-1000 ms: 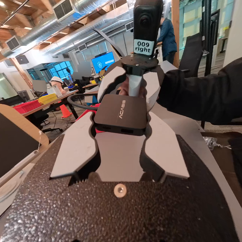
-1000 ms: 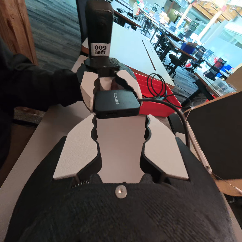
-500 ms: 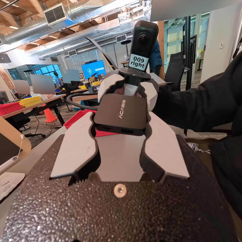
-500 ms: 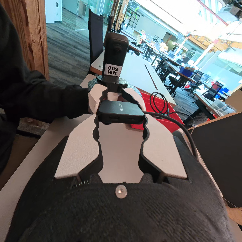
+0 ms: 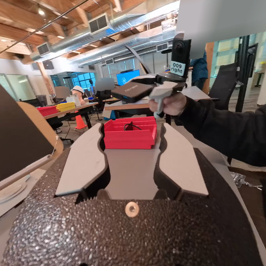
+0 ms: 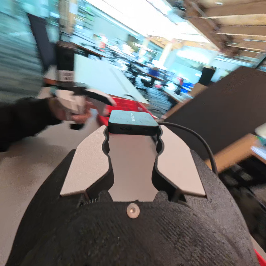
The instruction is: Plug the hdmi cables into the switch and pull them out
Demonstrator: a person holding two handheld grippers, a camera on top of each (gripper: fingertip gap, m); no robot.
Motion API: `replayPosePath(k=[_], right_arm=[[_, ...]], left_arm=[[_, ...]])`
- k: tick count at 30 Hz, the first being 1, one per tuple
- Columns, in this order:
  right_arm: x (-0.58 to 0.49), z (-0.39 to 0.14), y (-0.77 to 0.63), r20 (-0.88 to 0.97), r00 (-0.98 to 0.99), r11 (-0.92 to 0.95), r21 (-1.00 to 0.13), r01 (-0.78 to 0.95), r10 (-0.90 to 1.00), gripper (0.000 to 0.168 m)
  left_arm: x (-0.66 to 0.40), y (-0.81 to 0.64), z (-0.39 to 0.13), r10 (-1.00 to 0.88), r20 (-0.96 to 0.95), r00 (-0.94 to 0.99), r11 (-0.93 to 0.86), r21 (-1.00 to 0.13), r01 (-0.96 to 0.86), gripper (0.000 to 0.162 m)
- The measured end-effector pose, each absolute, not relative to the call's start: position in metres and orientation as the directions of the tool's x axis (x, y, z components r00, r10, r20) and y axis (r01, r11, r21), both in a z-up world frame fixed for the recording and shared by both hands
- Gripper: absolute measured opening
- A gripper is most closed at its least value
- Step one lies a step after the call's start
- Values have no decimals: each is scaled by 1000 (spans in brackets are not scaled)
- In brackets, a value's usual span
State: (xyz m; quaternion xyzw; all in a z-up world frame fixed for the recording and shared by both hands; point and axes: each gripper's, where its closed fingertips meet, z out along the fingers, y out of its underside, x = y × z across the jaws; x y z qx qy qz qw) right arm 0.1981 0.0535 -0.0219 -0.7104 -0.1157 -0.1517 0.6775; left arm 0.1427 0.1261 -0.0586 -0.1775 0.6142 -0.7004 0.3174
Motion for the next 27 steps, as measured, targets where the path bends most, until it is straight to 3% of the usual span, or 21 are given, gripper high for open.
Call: replayPosePath(k=[3,5,10,16,18,20,24,27], right_arm=[[292,-10,-3,389,827,-184,-921,343,-406,65],[349,-16,-36,347,770,-237,-937,257,-535,65],[453,-84,-76,275,759,-448,-894,-25,-590,65],[496,-135,-72,138,777,-459,-863,-210,-615,65],[507,-152,-77,174,743,-481,-849,-219,-646,91],[507,-157,-80,166,739,-459,-862,-212,-653,70],[496,-150,-83,97,723,-366,-903,-224,-684,72],[467,-133,-70,110,764,-349,-924,-157,-636,86]], left_arm=[[149,141,-61,-701,-100,-706,-57,-979,196,66],[153,146,-65,-714,-84,-695,-56,-983,177,62],[159,146,-75,-717,-73,-694,-23,-992,128,57],[162,149,-86,-724,-94,-684,35,-994,99,54],[163,151,-85,-726,-65,-685,0,-996,94,53],[162,153,-83,-716,-30,-697,-44,-995,88,52],[163,162,-83,-721,-2,-693,-73,-994,79,52],[167,169,-88,-738,12,-674,-76,-995,65,52]])
